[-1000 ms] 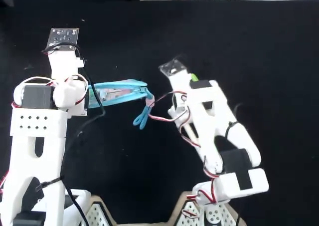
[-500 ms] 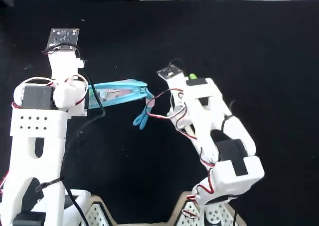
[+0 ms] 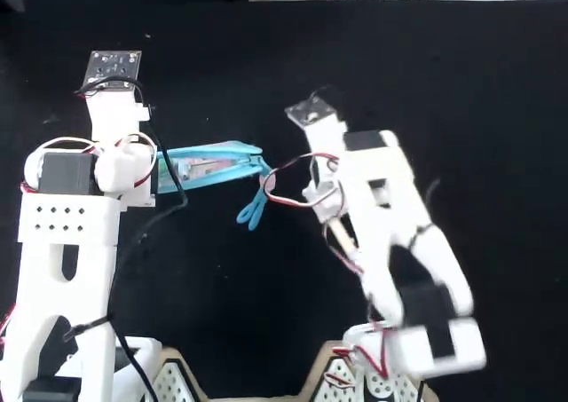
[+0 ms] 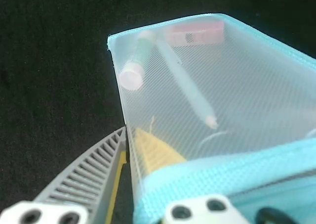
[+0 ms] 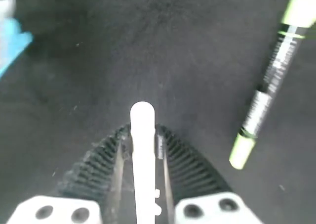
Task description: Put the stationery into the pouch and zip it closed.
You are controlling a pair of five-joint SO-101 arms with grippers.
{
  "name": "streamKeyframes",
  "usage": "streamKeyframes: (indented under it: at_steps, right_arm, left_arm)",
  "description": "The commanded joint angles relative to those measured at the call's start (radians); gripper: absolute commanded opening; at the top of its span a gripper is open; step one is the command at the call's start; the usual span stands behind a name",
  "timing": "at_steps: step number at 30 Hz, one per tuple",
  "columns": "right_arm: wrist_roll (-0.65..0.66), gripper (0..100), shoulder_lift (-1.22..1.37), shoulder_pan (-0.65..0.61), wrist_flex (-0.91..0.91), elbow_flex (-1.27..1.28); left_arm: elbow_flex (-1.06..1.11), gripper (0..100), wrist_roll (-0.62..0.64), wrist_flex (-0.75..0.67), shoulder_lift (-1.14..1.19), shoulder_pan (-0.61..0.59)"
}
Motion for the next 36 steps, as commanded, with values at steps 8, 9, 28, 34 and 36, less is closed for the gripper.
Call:
streamKeyframes:
  at_steps: [8, 9, 28, 34, 36]
  right_arm:
    - [-0.12, 1.0, -0.742, -0.009, 0.155, -0.035]
    - [-0.14, 1.0, -0.799, -0.012, 0.152, -0.035]
    - [-0.296, 1.1, -1.191, -0.516, -0.333, -0.024]
    - [-0.293, 1.1, -1.196, -0.568, -0.657, 0.156]
    - [-0.292, 1.1, -1.202, -0.568, -0.79, 0.237]
  left_arm:
    - [0.074, 3, 0.006, -0.003, 0.029, 0.004]
    - [0.074, 3, 0.006, -0.003, 0.029, 0.004]
    - [0.074, 3, 0.006, -0.002, 0.029, -0.001]
    - [0.074, 3, 0.006, 0.0, 0.031, -0.001]
    - [0.074, 3, 0.006, 0.0, 0.031, -0.001]
